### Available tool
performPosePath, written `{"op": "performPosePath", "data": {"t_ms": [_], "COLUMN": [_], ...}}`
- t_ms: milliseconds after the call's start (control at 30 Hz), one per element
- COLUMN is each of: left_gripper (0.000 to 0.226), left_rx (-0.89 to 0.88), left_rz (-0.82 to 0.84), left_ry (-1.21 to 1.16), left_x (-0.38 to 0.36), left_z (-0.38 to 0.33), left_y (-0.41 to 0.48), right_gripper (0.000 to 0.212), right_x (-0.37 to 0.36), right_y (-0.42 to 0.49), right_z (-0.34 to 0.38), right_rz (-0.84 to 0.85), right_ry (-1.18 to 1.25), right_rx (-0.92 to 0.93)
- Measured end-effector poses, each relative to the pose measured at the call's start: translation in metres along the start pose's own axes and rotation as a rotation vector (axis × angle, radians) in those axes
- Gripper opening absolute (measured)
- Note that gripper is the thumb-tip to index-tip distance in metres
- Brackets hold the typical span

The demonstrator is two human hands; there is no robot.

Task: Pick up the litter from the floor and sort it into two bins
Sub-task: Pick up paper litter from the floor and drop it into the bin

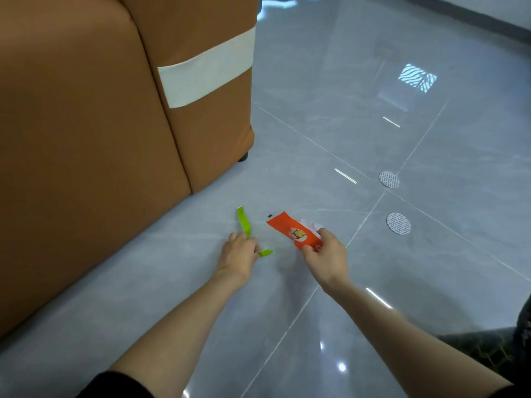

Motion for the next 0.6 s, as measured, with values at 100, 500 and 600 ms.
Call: {"op": "performPosePath", "data": {"t_ms": [100,500,600], "left_gripper": [0.013,0.016,0.016], "left_rx": [0.019,0.056,0.015], "left_rz": [-0.065,-0.204,-0.284], "left_ry": [-0.074,-0.586,-0.63], "left_x": [-0.008,0.048,0.087], "left_z": [0.001,-0.003,-0.004], "left_y": [-0.013,-0.076,-0.11], "right_gripper": [0.027,0.018,0.029], "right_x": [-0.001,0.016,0.029], "right_y": [-0.006,-0.046,-0.061], "right_z": [0.001,0.055,0.099], "right_rz": [-0.04,0.038,0.094], "right_ry": [0.071,0.003,-0.024], "right_rx": [-0.041,0.028,0.09]}}
Point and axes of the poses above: each hand's wrist, its own y-axis towards the middle knuckle, its own x-axis out of the back of the hand, z = x × y, the point moved 3 cm from there along y, towards the middle knuckle, and after that the axes turned 11 degrees about z, right-handed, at the moved point
